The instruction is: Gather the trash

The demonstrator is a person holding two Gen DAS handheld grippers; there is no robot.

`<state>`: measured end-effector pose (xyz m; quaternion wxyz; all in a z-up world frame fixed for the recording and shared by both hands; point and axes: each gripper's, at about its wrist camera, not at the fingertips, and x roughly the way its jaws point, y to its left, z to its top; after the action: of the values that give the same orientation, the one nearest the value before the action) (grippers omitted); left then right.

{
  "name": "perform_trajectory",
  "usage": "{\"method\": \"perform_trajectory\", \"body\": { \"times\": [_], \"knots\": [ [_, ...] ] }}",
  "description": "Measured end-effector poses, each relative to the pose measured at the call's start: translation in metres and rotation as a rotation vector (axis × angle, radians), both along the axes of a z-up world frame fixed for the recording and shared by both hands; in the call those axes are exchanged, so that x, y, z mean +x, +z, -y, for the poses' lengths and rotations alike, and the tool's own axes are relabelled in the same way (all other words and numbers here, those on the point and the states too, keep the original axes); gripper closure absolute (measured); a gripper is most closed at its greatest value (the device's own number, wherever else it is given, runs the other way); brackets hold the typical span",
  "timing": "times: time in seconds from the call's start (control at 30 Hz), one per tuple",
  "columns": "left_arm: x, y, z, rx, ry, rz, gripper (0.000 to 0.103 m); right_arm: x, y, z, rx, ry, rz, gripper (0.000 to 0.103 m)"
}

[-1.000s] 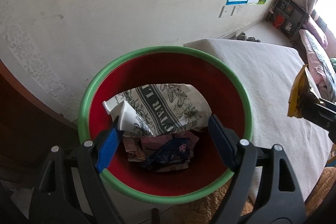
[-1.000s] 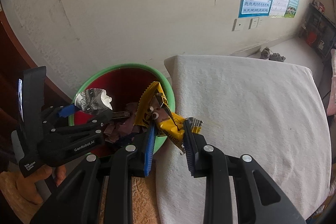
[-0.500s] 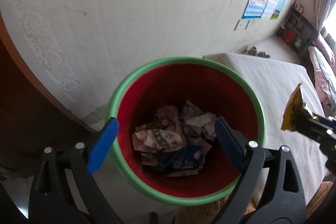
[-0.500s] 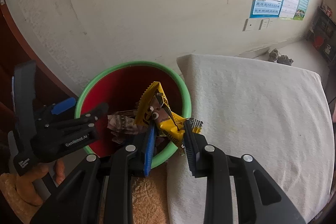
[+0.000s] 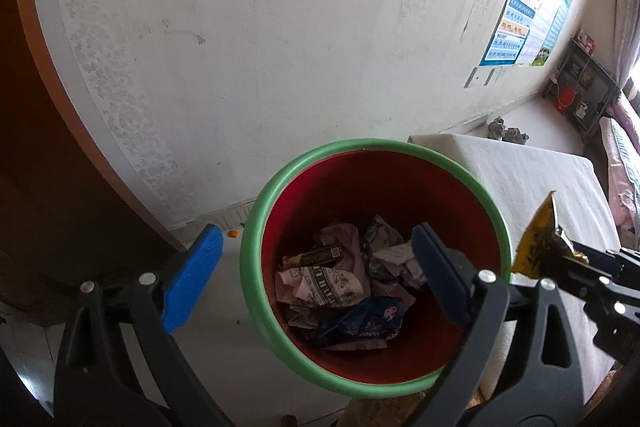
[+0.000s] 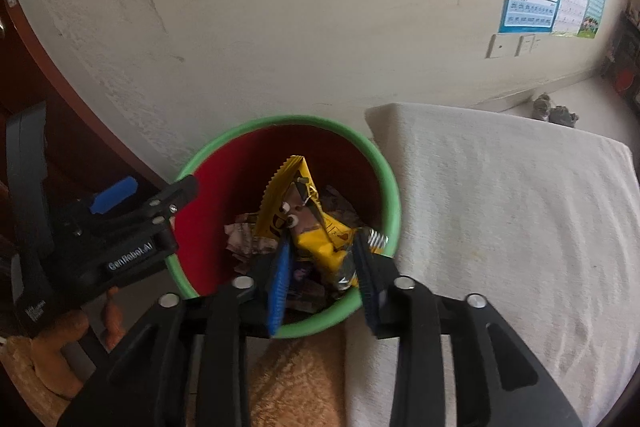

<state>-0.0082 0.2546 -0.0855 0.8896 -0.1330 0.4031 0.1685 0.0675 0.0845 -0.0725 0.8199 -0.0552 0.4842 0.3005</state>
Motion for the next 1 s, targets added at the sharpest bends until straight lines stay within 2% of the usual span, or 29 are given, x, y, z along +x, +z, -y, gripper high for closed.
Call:
{"method": "perform_trajectory", "body": {
  "times": [0.03, 0.27, 0.4, 0.43, 0.53, 0.63, 0.73, 0.87, 1.0],
  "knots": [
    [0.0, 0.001, 0.0, 0.002, 0.0, 0.0, 0.009, 0.0, 0.001, -0.001, 0.007, -0.002, 0.003, 0.053],
    [-0.003, 0.002, 0.003, -0.009, -0.003, -0.003, 0.008, -0.001, 0.009, 0.006, 0.05, -0.024, 0.016, 0.031],
    [0.003, 0.008, 0.025, -0.007, -0.058, 0.015, 0.008, 0.001, 0.021, 0.035, 0.082, -0.095, 0.038, 0.028],
    [0.004, 0.012, 0.034, -0.01, -0.08, 0.033, 0.007, -0.001, 0.026, 0.047, 0.077, -0.117, 0.06, 0.027],
    [0.007, 0.023, 0.063, 0.004, -0.15, 0.088, 0.006, -0.009, 0.038, 0.087, 0.057, -0.196, 0.143, 0.014],
    [0.012, 0.036, 0.099, 0.047, -0.233, 0.136, 0.006, -0.019, 0.048, 0.131, 0.047, -0.294, 0.213, 0.009],
    [0.017, 0.05, 0.138, 0.077, -0.316, 0.179, 0.006, -0.03, 0.059, 0.175, 0.07, -0.396, 0.28, 0.008],
    [0.025, 0.067, 0.183, 0.07, -0.404, 0.214, 0.006, -0.054, 0.077, 0.219, 0.11, -0.523, 0.457, 0.007],
    [0.026, 0.086, 0.22, 0.089, -0.447, 0.29, 0.006, -0.073, 0.093, 0.248, 0.111, -0.644, 0.637, 0.007]
  ]
}}
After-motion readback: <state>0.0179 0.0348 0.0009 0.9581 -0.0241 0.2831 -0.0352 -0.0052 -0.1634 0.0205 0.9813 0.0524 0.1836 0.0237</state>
